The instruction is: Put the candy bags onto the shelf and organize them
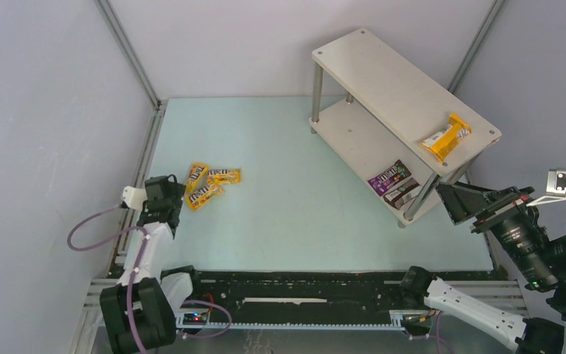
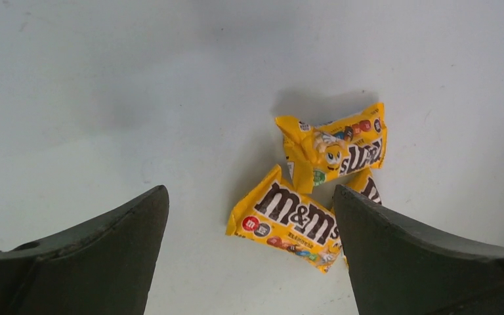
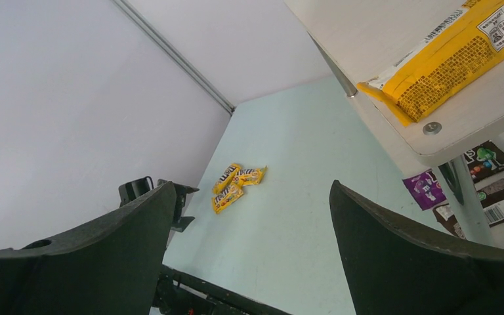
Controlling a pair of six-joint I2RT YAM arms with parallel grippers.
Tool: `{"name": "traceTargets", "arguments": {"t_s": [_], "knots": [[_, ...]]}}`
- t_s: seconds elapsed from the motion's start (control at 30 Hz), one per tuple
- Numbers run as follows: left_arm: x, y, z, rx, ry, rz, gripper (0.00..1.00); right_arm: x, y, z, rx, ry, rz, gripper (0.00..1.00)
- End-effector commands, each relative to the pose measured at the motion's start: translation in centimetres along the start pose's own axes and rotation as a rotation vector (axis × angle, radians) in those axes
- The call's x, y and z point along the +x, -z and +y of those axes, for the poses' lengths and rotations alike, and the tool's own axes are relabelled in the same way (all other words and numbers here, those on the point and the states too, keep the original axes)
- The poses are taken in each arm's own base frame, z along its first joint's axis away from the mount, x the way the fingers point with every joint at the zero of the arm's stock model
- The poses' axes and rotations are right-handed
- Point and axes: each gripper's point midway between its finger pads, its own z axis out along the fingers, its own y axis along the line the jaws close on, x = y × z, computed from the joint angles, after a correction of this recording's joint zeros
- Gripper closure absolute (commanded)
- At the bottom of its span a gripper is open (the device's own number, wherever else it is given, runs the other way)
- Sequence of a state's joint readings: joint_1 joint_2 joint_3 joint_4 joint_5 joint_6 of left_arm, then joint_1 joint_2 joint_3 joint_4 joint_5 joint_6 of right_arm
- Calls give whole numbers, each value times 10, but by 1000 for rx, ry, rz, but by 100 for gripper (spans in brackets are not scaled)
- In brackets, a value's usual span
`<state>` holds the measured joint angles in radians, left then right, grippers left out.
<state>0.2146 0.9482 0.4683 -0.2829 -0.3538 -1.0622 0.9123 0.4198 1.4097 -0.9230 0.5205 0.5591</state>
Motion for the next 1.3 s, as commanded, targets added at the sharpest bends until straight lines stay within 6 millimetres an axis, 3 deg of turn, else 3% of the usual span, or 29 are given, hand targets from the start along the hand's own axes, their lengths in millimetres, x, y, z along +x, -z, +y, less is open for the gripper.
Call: {"name": "traceTargets", "arguments": {"t_s": [0.0,0.13,0.3,0.47,0.57,0.7,1.13,1.27], "knots": [[-1,-16,-11,33,52,57,0,-6,5,1,-18,-16,-24,4],[22,-31,-13,88,90,211,0,-7,5,-1,-13,-17,-26,5],[45,-33,-21,160,115,316,3,-6,3,0,-10,-18,-24,5],[59,-28,-26,213,114,392,8,-4,-1,2,-4,-14,-13,5],[68,-25,-16,197,84,420,11,-1,-5,5,-6,-10,-2,5],[75,-17,-17,235,46,446,19,3,-10,7,-3,-3,13,5],[82,-11,-28,304,-32,465,65,5,-8,6,-1,-29,18,6],[78,-3,-38,364,-51,445,74,4,-7,6,-8,-34,15,6]]}}
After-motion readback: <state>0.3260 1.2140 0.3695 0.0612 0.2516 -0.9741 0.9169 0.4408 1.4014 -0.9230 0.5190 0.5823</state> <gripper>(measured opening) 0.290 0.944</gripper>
